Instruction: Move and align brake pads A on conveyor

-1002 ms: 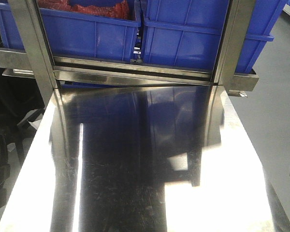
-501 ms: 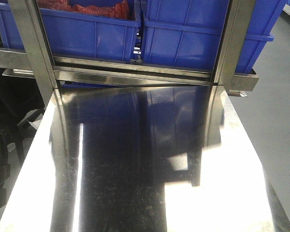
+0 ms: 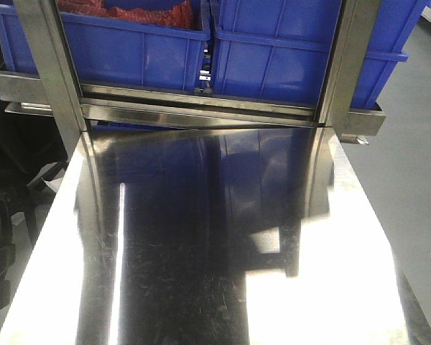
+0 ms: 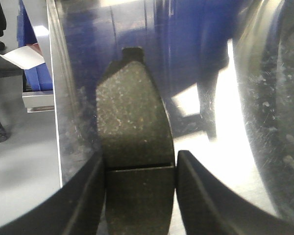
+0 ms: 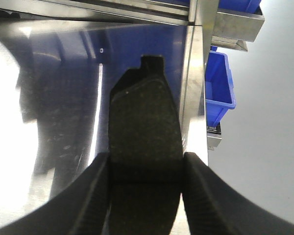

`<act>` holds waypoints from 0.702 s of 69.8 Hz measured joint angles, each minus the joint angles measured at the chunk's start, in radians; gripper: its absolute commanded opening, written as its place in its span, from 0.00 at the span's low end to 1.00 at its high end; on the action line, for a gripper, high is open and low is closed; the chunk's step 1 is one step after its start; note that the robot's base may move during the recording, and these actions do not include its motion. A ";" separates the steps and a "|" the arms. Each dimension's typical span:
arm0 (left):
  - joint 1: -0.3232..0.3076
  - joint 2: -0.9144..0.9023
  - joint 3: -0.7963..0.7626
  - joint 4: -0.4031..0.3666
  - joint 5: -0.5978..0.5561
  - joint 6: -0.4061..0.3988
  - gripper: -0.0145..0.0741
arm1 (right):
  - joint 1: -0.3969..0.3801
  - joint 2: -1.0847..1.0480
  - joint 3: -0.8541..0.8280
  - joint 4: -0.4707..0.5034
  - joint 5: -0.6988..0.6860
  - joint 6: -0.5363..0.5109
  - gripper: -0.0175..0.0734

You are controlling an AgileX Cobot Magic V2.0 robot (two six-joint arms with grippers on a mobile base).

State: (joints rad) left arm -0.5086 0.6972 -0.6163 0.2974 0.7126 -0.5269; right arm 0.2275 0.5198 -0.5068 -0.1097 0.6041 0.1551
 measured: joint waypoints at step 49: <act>0.000 0.000 0.000 0.000 -0.003 0.000 0.15 | 0.000 0.000 0.000 -0.003 0.000 0.000 0.19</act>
State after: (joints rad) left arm -0.5086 0.6972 -0.6163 0.2974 0.7099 -0.5269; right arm 0.2275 0.5198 -0.5068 -0.1126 0.6041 0.1551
